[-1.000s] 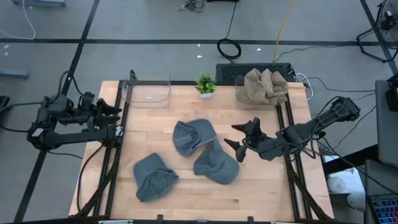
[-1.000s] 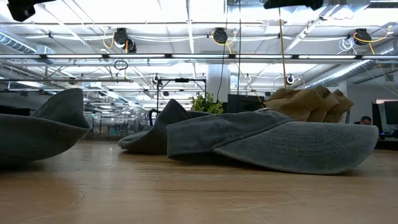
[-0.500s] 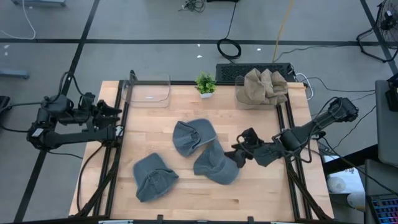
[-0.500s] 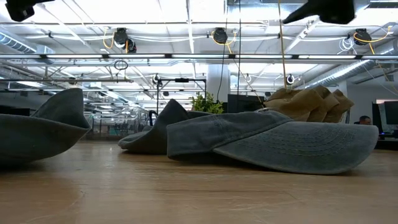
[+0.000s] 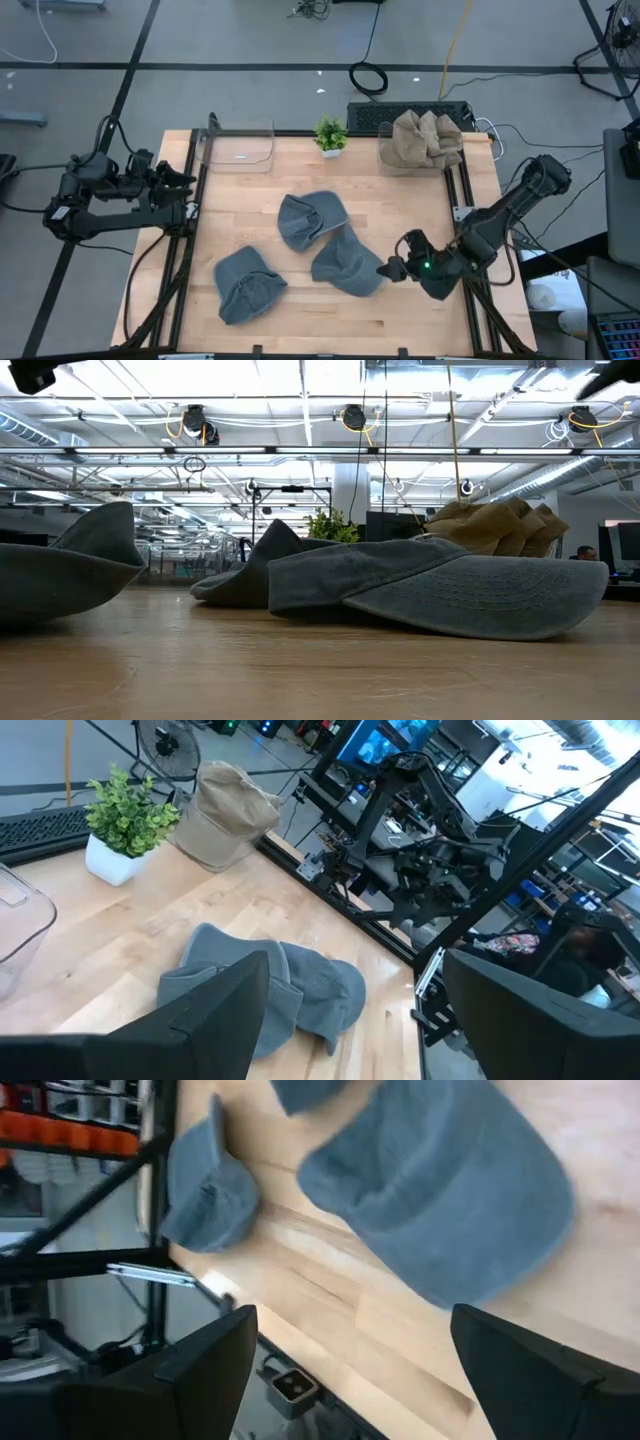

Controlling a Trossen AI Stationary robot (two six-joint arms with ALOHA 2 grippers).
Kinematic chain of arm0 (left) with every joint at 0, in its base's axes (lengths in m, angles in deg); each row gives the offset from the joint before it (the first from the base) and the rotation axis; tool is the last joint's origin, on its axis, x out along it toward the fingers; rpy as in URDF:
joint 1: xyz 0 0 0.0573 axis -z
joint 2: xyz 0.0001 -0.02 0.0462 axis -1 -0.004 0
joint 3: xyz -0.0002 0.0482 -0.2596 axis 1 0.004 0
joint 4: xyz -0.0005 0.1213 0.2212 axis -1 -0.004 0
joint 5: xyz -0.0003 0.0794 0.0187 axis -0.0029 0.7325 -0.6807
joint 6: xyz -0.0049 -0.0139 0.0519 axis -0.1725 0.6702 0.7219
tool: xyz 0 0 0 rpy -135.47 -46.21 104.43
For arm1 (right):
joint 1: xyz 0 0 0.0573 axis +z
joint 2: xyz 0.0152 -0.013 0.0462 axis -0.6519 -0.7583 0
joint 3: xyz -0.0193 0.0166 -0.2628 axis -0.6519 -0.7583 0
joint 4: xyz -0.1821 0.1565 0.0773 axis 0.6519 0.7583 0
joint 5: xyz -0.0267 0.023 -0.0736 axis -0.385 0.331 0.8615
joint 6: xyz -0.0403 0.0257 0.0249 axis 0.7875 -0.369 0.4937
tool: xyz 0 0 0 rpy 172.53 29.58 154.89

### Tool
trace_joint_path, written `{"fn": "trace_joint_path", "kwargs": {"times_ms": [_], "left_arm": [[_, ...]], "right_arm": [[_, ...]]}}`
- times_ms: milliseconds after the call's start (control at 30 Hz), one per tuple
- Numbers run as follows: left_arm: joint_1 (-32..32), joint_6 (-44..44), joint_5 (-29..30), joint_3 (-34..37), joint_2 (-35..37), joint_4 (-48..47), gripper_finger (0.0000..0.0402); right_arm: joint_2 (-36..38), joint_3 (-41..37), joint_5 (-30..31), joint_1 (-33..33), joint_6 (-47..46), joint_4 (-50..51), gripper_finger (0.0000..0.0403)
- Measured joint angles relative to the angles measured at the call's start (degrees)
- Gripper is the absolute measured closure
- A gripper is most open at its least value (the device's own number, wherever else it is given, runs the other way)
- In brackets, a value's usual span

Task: Pick & Place hat
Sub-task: Put the bottom right blue cap into the left transparent bin

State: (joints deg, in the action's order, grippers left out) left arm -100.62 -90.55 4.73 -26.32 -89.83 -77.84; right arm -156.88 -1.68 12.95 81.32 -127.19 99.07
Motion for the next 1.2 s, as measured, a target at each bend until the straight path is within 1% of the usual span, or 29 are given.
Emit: {"fn": "trace_joint_path", "kwargs": {"times_ms": [233, 400, 600, 667, 800, 867, 967, 1033, 1200], "left_arm": [[0.0, 0.7, -0.5, 0.0, 0.0, 0.0, 0.0089], [0.0, 0.4, -1.2, 0.0, 0.0, 0.0, 0.0091], [0.0, 0.0, -1.6, 0.0, 0.0, 0.0, 0.0085], [0.0, 0.0, -1.7, 0.0, 0.0, 0.0, 0.0087], [0.0, -0.5, -3.0, 0.0, 0.0, 0.0, 0.0091], [0.0, -0.9, -3.5, 0.0, 0.0, 0.0, 0.009], [0.0, -1.4, -4.2, 0.0, 0.0, 0.0, 0.0086], [0.0, -2.0, -4.2, 0.0, 0.0, 0.0, 0.0083], [0.0, -3.5, -5.4, 0.0, 0.0, 0.0, 0.0082]], "right_arm": [[-5.2, 0.0, 0.2, 3.6, -6.9, 0.3, 0.008], [-10.1, 0.0, 0.1, 5.5, -10.9, -1.6, 0.008], [-15.5, -0.3, 0.5, 6.9, -15.6, -3.1, 0.008], [-16.5, -2.3, 2.1, 7.2, -16.6, -7.3, 0.008], [-17.3, -8.7, 7.4, 6.9, -15.9, -19.9, 0.008], [-17.3, -11.8, 9.2, 6.3, -15.8, -24.6, 0.008], [-17.3, -14.9, 10.9, 5.8, -16.0, -26.0, 0.008], [-17.3, -16.2, 11.0, 5.7, -16.2, -26.1, 0.008], [-17.3, -17.7, 11.1, 5.5, -16.4, -26.4, 0.008]]}}
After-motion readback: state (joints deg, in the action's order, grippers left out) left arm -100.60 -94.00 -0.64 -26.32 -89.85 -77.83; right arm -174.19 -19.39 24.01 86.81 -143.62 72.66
